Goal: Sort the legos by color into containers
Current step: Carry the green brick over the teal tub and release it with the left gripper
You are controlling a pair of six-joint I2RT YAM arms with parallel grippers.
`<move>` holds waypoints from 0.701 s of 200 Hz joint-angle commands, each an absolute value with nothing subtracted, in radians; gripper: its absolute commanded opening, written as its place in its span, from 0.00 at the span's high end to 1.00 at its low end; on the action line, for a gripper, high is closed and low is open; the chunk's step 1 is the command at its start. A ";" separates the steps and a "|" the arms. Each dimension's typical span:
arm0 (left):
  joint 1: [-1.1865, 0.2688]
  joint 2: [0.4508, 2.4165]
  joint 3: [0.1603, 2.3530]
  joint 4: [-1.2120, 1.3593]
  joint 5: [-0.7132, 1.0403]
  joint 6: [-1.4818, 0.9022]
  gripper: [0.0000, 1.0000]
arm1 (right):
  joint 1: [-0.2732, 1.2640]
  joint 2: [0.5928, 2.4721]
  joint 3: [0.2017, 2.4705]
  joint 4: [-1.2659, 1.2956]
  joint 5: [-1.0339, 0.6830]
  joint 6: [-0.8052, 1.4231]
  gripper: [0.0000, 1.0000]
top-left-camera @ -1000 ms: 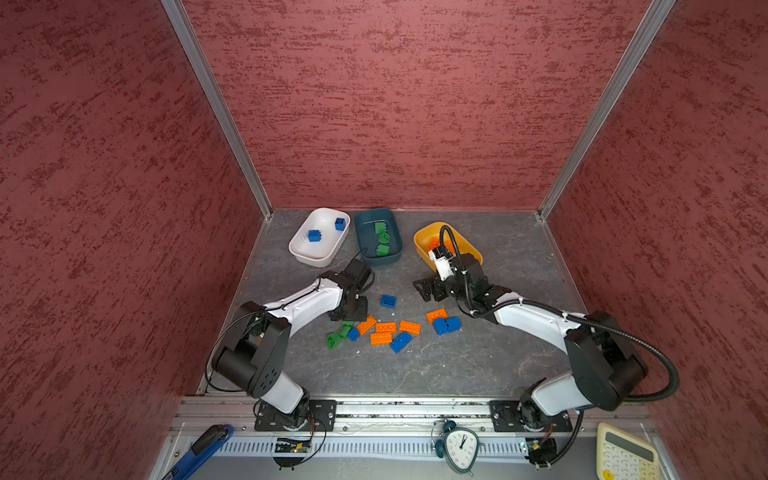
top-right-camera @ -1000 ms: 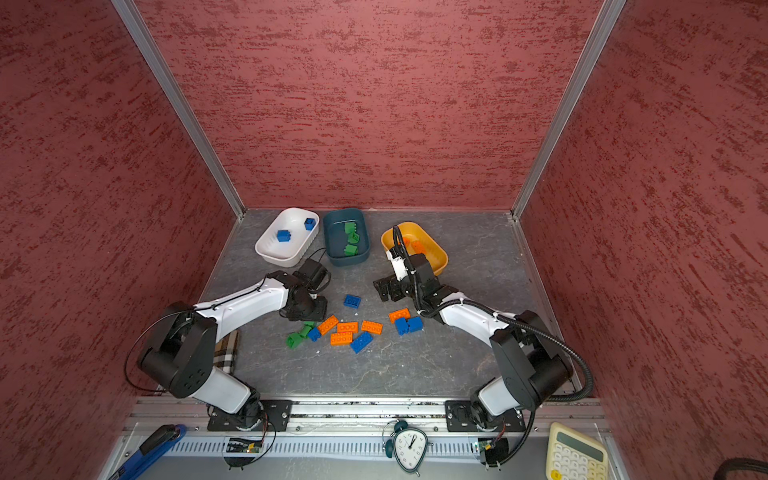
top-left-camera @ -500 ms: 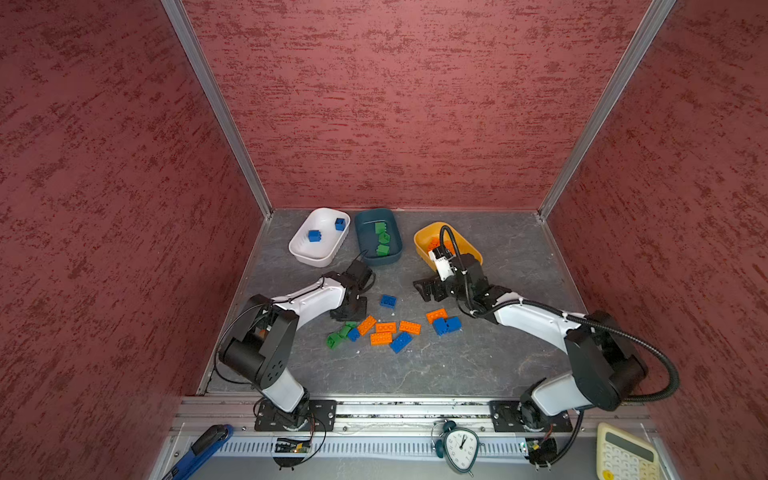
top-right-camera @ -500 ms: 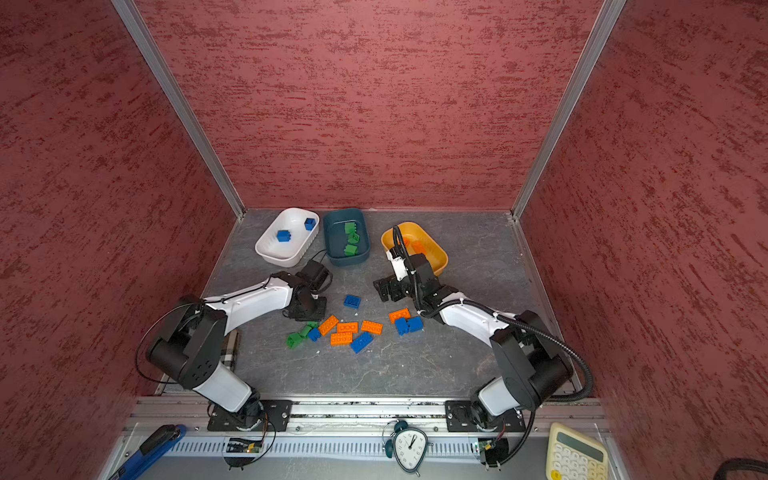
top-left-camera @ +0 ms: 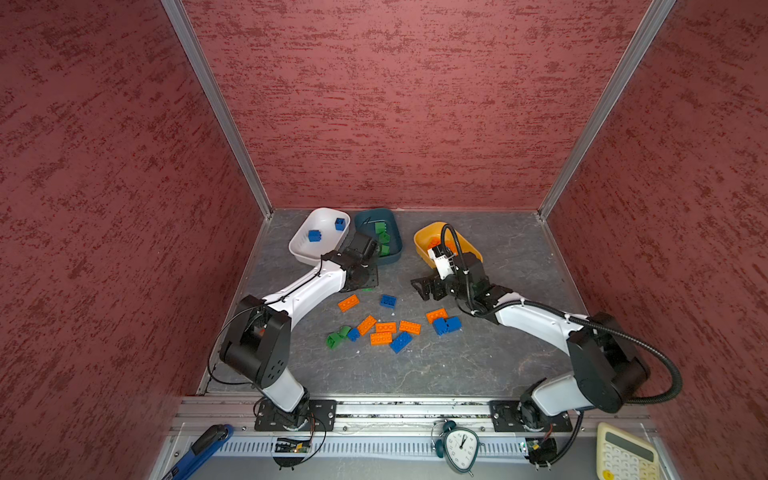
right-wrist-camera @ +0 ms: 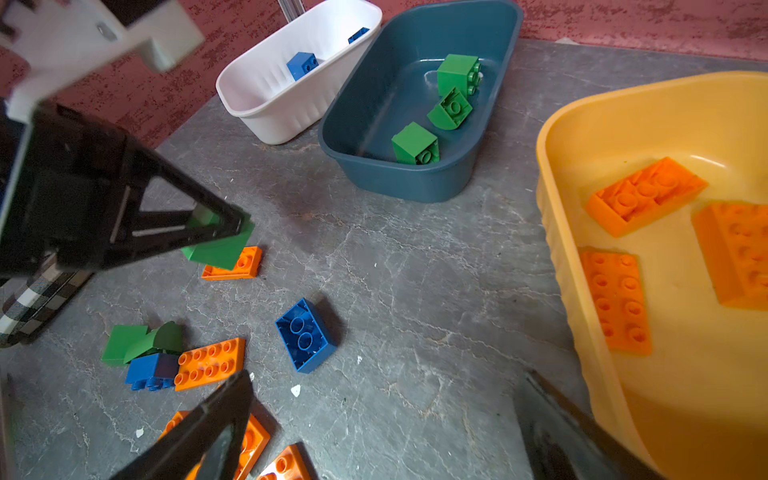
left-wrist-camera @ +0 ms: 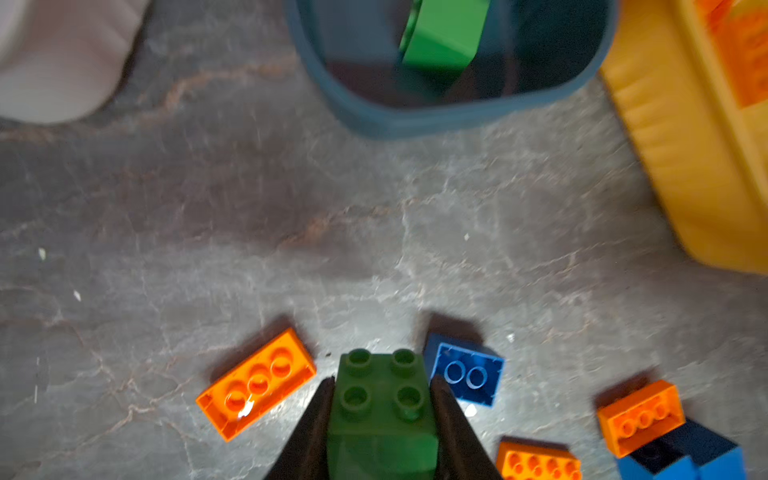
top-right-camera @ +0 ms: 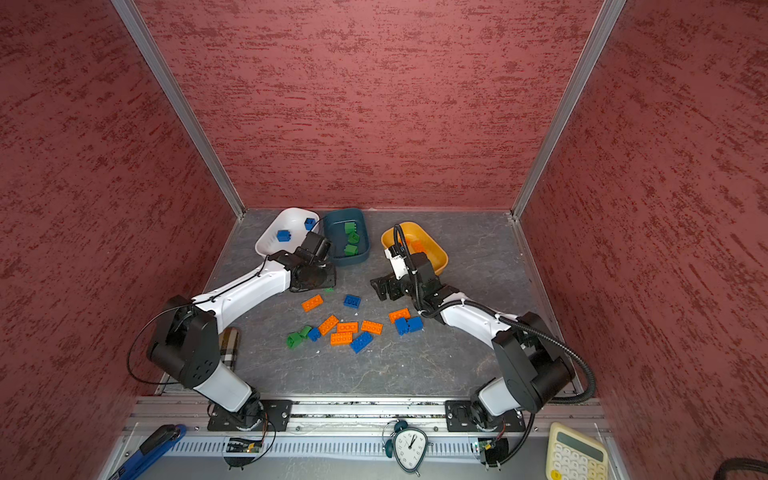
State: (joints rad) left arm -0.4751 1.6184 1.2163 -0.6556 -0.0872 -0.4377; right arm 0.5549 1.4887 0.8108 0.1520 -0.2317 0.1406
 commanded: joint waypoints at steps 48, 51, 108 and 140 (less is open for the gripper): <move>-0.429 1.759 1.430 -0.504 -0.093 -0.482 0.71 | 0.558 1.424 0.796 0.165 -0.150 0.198 0.01; -0.427 1.772 1.448 -0.507 -0.090 -0.482 0.71 | 0.558 1.424 0.796 0.162 -0.150 0.200 0.01; -0.399 2.004 1.739 -0.546 -0.074 -0.482 0.71 | 0.558 1.401 0.800 0.113 -0.126 0.202 0.01; -0.374 2.134 1.890 -0.569 -0.058 -0.500 0.69 | 0.560 1.412 0.804 0.086 -0.156 0.182 0.01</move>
